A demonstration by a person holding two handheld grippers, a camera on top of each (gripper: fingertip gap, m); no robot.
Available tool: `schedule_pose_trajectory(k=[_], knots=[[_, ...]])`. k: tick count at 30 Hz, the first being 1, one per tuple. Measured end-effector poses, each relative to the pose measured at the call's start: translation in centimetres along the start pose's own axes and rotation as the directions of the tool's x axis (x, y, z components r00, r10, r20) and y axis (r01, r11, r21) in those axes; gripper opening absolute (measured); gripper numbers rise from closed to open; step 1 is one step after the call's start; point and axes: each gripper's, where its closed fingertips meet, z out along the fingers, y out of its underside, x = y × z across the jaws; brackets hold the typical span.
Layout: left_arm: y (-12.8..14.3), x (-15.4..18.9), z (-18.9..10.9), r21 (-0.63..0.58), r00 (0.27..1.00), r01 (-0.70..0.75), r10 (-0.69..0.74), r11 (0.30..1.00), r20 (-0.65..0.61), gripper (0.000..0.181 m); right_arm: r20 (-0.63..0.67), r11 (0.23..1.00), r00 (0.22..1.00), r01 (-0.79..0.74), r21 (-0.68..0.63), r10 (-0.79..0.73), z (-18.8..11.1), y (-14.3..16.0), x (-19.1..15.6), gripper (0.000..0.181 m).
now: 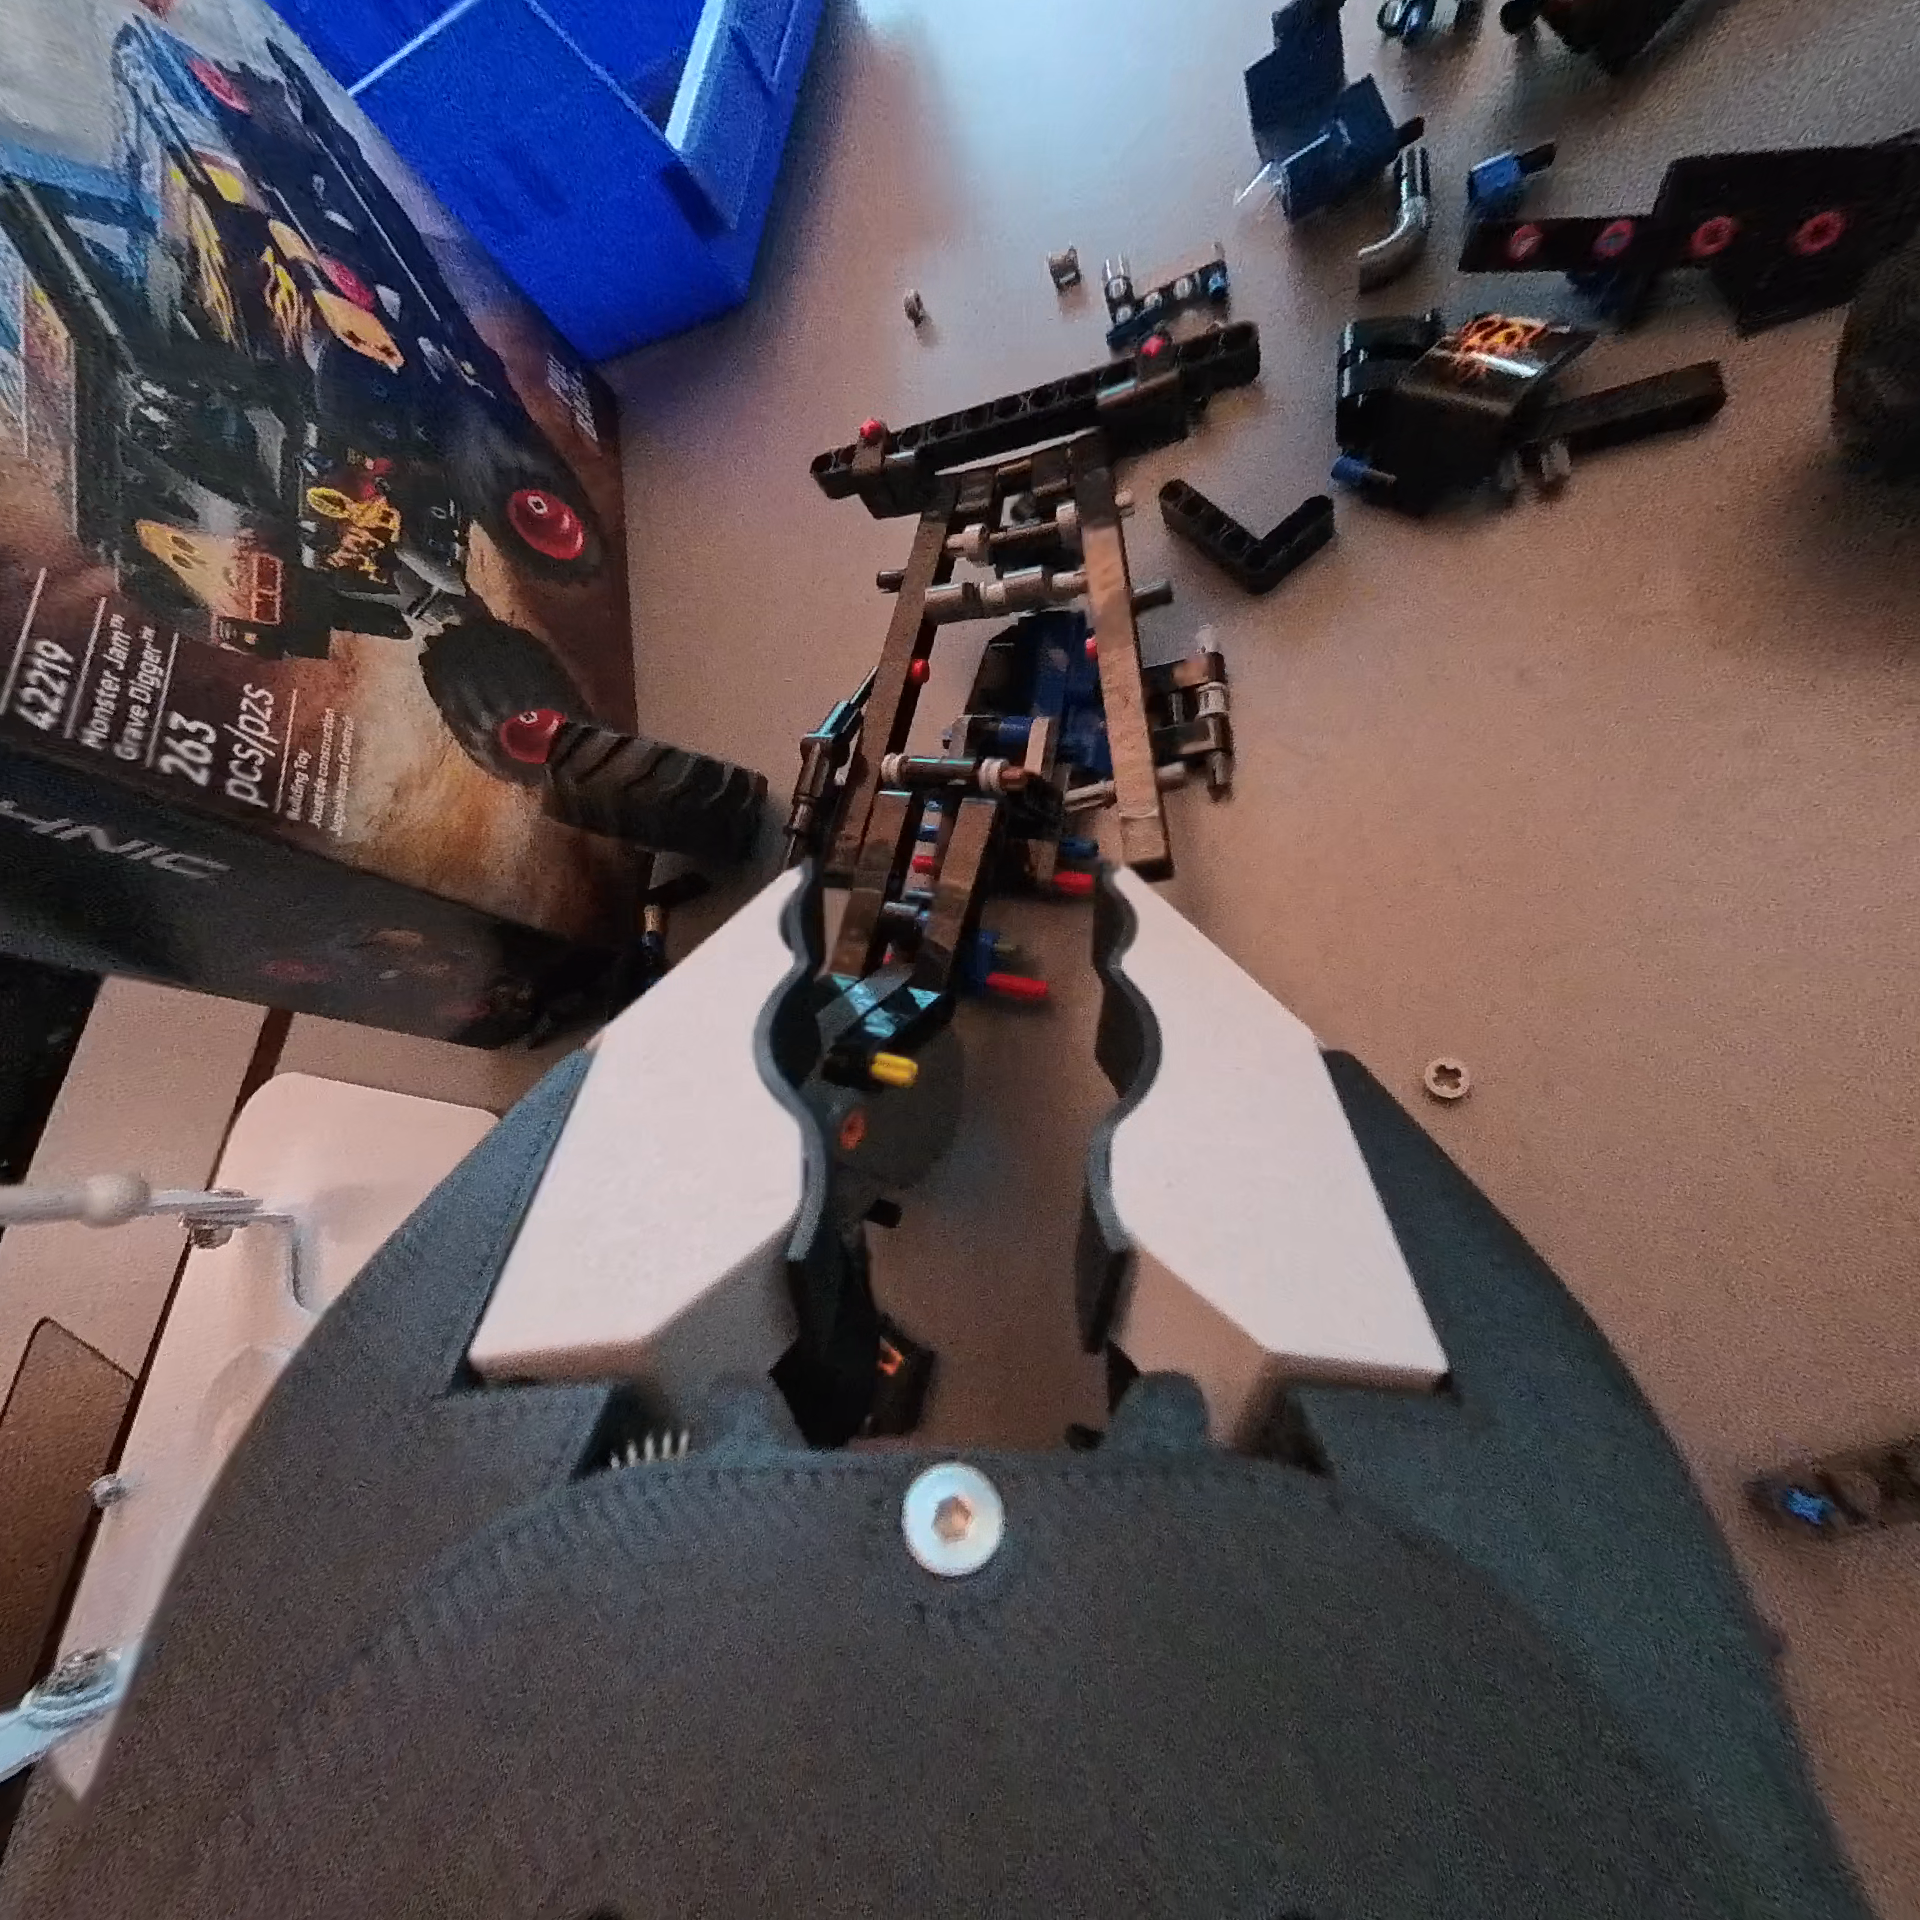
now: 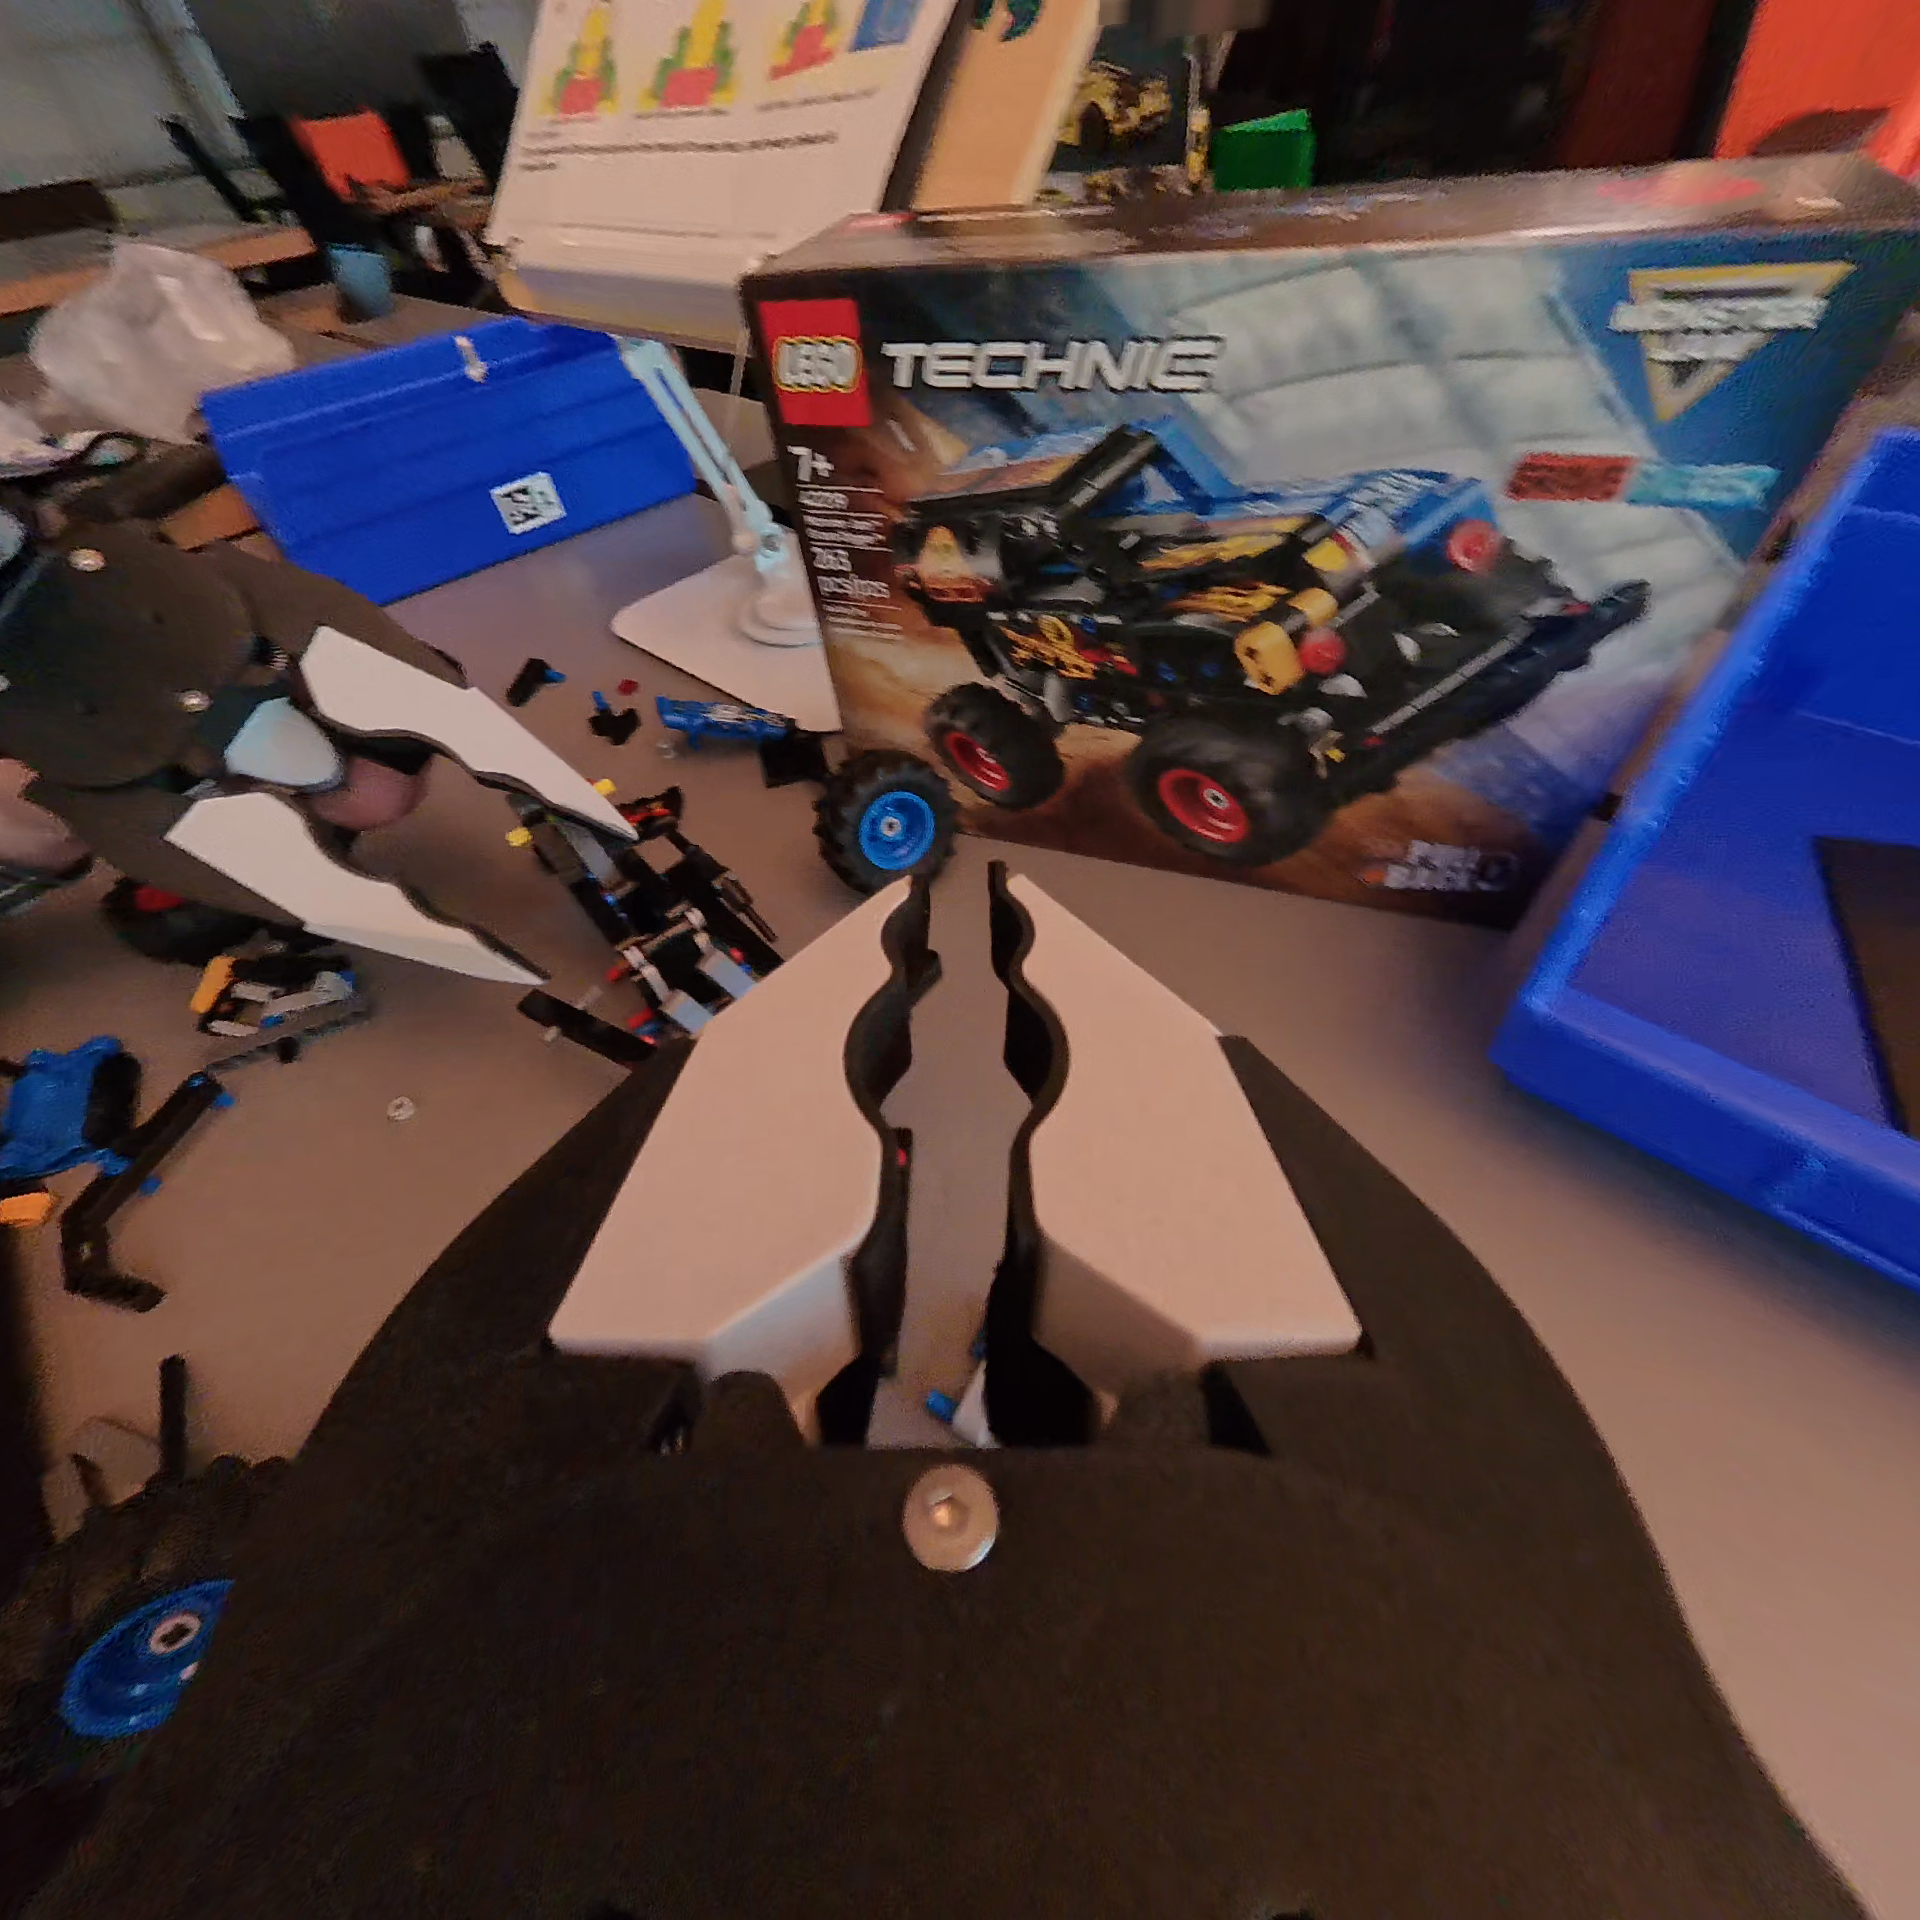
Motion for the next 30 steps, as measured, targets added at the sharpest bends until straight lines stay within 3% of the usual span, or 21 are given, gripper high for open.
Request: schedule_pose_trajectory(k=[3,8,11,14,17,22,26,30], knots=[[0.5,-0.2,0.4,-0.026,1.0,0.015,-0.014,1.0,0.011,0.054,-0.044,1.0,0.999,0.015,-0.015,-0.015,-0.5,0.3,0.8,0.017],[1.2,-1.0,0.4,-0.04,0.999,0.028,-0.027,0.999,0.037,0.048,0.11,0.976,0.98,0.179,-0.122,-0.166,2.4,1.9,-4.3,0.017],[1.2,-1.1,0.5,-0.031,0.999,0.018,-0.017,0.999,0.043,0.043,0.15,0.93,0.956,0.283,-0.235,-0.253,5.0,4.0,-6.3,0.021],[0.9,-0.5,0.4,-0.018,1.0,-0.013,0.013,1.0,0.017,0.028,0.148,0.85,0.917,0.398,-0.345,-0.369,7.4,5.9,-6.9,0.023],[0.6,0.1,0.6,-0.023,0.999,-0.047,0.047,0.999,0.02,0.034,0.141,0.765,0.878,0.469,-0.441,-0.457,8.8,7.2,-6.4,0.015],[0.2,-0.2,1.2,-0.03,0.998,-0.049,0.05,0.998,0.038,0.041,0.15,0.793,0.915,0.399,-0.461,-0.374,9.4,7.4,-5.8,0.012],[-0.2,-0.9,1.7,-0.041,0.995,-0.078,0.08,0.996,0.055,0.027,0.125,0.781,0.922,0.378,-0.498,-0.367,9.7,7.4,-5.1,0.012],[-0.6,-2.0,1.7,-0.033,0.995,-0.04,0.043,0.999,0.094,0.026,0.142,0.8,0.942,0.333,-0.499,-0.303,10.0,7.5,-4.7,0.012]])
